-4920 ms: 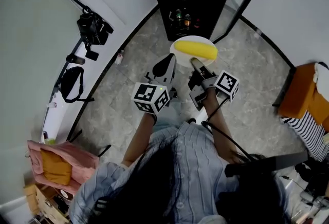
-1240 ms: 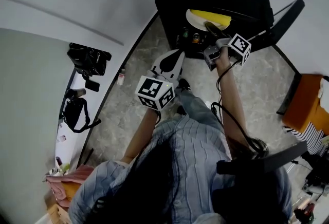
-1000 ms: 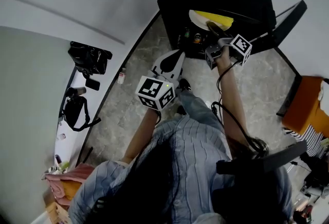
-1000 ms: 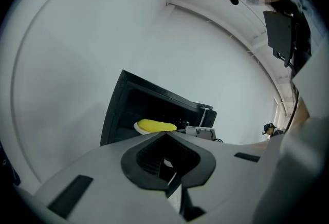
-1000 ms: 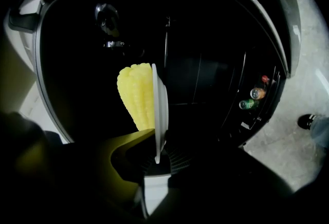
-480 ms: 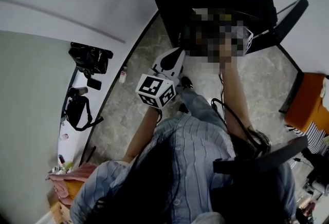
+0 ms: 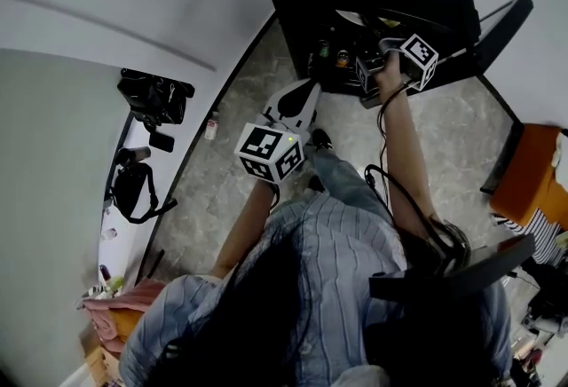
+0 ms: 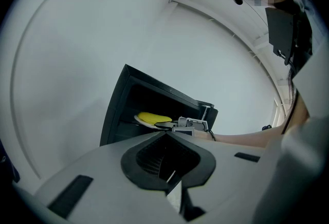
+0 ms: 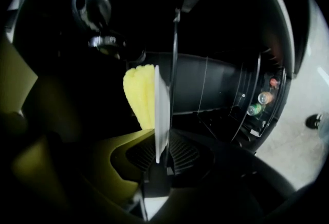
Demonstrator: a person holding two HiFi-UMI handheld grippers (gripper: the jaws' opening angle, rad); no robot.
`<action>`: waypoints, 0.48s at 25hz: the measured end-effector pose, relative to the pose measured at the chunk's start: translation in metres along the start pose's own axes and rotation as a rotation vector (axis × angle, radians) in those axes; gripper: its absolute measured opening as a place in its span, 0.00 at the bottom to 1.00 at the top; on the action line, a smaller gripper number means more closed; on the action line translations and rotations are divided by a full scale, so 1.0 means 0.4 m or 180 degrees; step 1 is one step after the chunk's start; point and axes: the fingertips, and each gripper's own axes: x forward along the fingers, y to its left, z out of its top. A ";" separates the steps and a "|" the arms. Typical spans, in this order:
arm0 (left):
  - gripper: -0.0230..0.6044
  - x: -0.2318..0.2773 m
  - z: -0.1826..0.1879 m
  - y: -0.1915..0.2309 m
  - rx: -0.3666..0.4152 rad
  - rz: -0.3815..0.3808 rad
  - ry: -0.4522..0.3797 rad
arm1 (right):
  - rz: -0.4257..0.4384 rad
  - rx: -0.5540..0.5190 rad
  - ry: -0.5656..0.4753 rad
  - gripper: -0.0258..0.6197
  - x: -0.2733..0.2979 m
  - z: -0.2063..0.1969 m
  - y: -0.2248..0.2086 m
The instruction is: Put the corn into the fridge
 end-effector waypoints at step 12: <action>0.05 -0.013 -0.004 0.004 -0.0067 0.0015 0.0015 | 0.0040 0.0142 -0.0136 0.12 -0.057 -0.002 -0.002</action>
